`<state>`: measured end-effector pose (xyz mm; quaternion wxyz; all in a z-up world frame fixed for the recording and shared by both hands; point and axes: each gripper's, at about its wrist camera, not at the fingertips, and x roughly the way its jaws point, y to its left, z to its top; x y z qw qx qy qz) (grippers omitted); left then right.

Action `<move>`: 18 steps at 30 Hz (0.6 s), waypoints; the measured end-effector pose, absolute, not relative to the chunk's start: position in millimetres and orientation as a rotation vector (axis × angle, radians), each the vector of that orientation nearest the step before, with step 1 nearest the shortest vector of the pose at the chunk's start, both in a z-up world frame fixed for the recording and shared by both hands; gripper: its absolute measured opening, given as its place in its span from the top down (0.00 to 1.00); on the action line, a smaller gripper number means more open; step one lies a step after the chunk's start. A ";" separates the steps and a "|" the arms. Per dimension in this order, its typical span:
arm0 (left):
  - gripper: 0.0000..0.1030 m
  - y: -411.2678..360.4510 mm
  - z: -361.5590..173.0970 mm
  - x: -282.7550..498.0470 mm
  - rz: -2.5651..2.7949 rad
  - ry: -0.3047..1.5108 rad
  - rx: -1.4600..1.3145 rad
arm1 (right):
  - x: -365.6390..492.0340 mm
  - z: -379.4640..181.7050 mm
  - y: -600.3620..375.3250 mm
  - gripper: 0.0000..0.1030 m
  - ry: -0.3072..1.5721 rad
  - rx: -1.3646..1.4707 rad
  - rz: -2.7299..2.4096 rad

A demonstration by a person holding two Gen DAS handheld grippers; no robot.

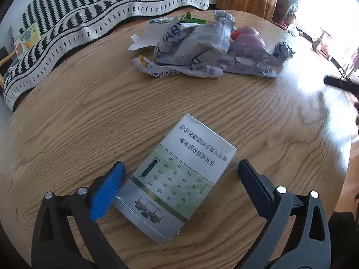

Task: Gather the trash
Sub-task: 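Move both grippers back toward the white-green medicine box on the table, then grasp the white-green medicine box with the left gripper while the right grasps crumpled foil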

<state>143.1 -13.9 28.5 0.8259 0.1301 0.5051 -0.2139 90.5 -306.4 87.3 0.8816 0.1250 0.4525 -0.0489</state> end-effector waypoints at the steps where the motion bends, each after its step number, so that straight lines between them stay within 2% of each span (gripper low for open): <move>1: 0.05 -10.1 28.3 137.8 -0.456 1.076 0.278 | 98.2 88.6 -303.8 0.07 0.938 0.262 -0.107; 12: 0.05 1.3 26.6 138.6 -0.473 1.042 0.273 | 191.8 88.4 -273.9 0.07 0.925 0.204 -0.214; 18: 0.05 21.2 25.4 154.7 -0.396 1.012 0.217 | 185.0 71.7 -287.5 0.07 0.970 0.200 -0.251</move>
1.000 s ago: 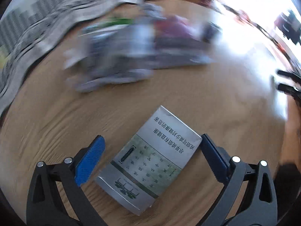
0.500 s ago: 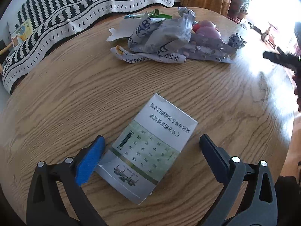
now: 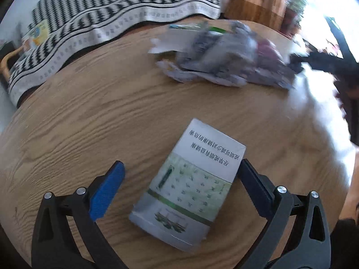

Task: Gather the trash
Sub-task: 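Grasp the white-green medicine box with the left gripper while the right grasps crumpled foil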

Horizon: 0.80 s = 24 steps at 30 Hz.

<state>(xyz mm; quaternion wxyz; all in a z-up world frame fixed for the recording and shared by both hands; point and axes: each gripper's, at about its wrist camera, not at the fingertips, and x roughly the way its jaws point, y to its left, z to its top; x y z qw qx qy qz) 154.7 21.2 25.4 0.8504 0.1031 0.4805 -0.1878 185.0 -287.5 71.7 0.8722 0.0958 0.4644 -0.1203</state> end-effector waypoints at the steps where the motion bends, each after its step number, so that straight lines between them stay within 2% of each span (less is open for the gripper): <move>1: 0.05 25.7 25.2 158.0 -0.378 1.009 0.207 | 180.9 70.5 -289.9 0.07 0.974 0.190 -0.256; 9: 0.05 38.9 27.9 157.8 -0.300 1.055 0.166 | 156.1 61.3 -306.8 0.07 1.010 0.180 -0.229; 21: 0.06 46.6 24.7 151.1 -0.333 1.026 0.185 | 183.6 56.5 -276.3 0.05 1.000 0.038 -0.119; 23: 0.09 46.6 25.9 150.8 -0.342 1.026 0.187 | 182.1 56.0 -275.7 0.05 0.986 0.037 -0.120; 24: 0.17 45.9 26.9 149.8 -0.350 1.019 0.186 | 181.6 55.8 -275.7 0.06 0.984 0.034 -0.116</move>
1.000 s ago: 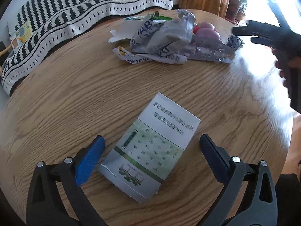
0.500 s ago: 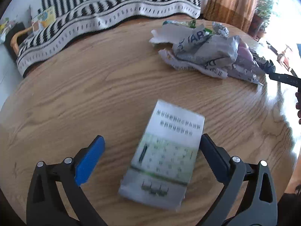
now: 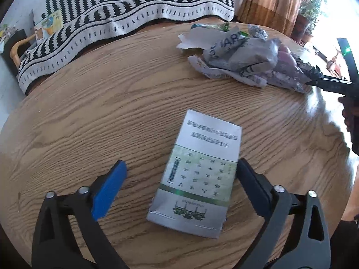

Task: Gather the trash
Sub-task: 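Grasp the white-green medicine box with the left gripper while the right grasps crumpled foil, then carry the box and foil over the black bin and open both grippers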

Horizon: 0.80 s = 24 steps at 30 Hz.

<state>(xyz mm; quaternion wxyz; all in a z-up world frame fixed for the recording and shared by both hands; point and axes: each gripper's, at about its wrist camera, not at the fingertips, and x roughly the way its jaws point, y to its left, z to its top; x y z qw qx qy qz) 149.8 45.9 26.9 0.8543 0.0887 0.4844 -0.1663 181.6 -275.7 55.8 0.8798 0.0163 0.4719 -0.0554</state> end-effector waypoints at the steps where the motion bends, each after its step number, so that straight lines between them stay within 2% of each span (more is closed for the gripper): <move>1: 0.25 44.9 30.1 147.5 -0.354 1.001 0.186 | 181.6 55.4 -275.6 0.07 0.983 0.032 -0.108; 2: 0.47 43.6 33.5 146.1 -0.355 0.983 0.189 | 180.3 57.3 -275.0 0.25 0.977 0.026 -0.088; 3: 0.47 43.1 33.7 146.9 -0.345 0.989 0.187 | 178.0 62.4 -274.4 0.74 0.960 0.021 -0.068; 4: 0.47 41.9 33.3 146.7 -0.341 0.983 0.186 | 177.5 64.9 -275.7 0.78 0.964 0.035 -0.055; 15: 0.47 45.0 44.3 137.9 -0.340 0.984 0.057 | 124.2 96.6 -284.9 0.78 0.909 0.166 -0.025; 19: 0.47 19.0 54.7 111.0 -0.406 0.970 0.036 | 93.6 107.6 -285.8 0.78 0.896 0.183 -0.011; 24: 0.47 -41.1 93.1 65.3 -0.547 0.909 0.065 | 51.5 140.1 -295.7 0.78 0.840 0.183 -0.011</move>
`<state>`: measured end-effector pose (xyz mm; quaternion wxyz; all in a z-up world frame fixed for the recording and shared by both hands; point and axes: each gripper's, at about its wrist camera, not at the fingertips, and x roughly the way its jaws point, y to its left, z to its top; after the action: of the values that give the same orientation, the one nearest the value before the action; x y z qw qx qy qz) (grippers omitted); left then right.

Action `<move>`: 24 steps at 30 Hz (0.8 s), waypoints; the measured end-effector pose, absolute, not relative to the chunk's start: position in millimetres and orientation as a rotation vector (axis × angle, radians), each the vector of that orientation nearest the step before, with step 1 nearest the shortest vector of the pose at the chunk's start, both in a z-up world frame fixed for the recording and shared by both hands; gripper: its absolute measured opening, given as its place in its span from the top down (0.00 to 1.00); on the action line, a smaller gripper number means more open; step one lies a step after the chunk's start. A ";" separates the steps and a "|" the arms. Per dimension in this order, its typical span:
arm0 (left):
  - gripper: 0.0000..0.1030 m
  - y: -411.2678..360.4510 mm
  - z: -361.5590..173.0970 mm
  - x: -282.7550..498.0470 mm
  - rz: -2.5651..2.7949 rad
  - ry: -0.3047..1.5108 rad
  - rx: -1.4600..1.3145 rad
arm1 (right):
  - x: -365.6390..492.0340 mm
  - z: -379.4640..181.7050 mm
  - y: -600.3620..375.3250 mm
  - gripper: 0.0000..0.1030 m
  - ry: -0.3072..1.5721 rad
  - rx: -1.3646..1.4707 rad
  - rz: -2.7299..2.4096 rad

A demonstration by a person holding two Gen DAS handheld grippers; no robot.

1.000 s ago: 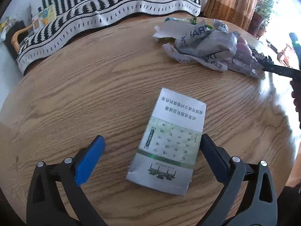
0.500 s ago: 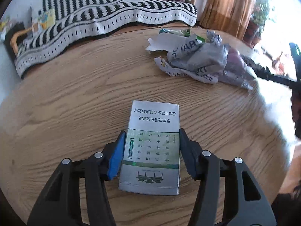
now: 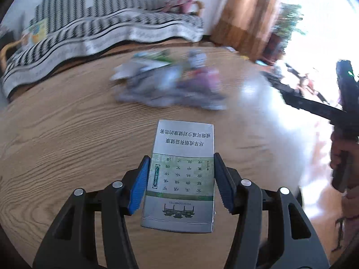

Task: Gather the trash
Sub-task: 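Carry the box and foil over the black bin and open both grippers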

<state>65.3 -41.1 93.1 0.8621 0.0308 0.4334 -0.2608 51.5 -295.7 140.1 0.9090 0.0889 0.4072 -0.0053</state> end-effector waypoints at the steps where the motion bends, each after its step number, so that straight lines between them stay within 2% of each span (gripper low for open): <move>1: 0.47 -53.3 98.8 56.3 -0.572 0.900 0.076 | 39.0 151.2 -299.4 0.78 0.819 0.179 -0.013; 6: 0.47 -134.7 127.5 6.5 -0.740 0.879 0.113 | -22.6 188.7 -329.8 0.78 0.746 0.176 -0.040; 12: 0.47 -232.0 115.3 -48.1 -0.919 0.938 0.131 | -123.8 196.0 -392.0 0.78 0.686 0.303 -0.116; 15: 0.47 -268.7 81.5 -71.8 -0.965 1.032 0.092 | -170.7 157.9 -418.7 0.78 0.749 0.378 -0.168; 19: 0.47 -305.3 12.2 -104.0 -0.998 1.196 0.168 | -223.2 64.5 -444.4 0.78 0.917 0.571 -0.216; 21: 0.47 -313.1 -11.0 -110.3 -0.990 1.272 0.219 | -240.8 37.9 -447.6 0.78 0.947 0.660 -0.195; 24: 0.47 -318.2 -7.5 -110.7 -1.004 1.234 0.252 | -254.7 15.1 -452.9 0.78 0.958 0.758 -0.185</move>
<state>-110.7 -318.2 -7.5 0.6929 0.1129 0.5525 -0.4493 -254.7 -452.9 15.1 0.8151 0.3553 0.4492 -0.0866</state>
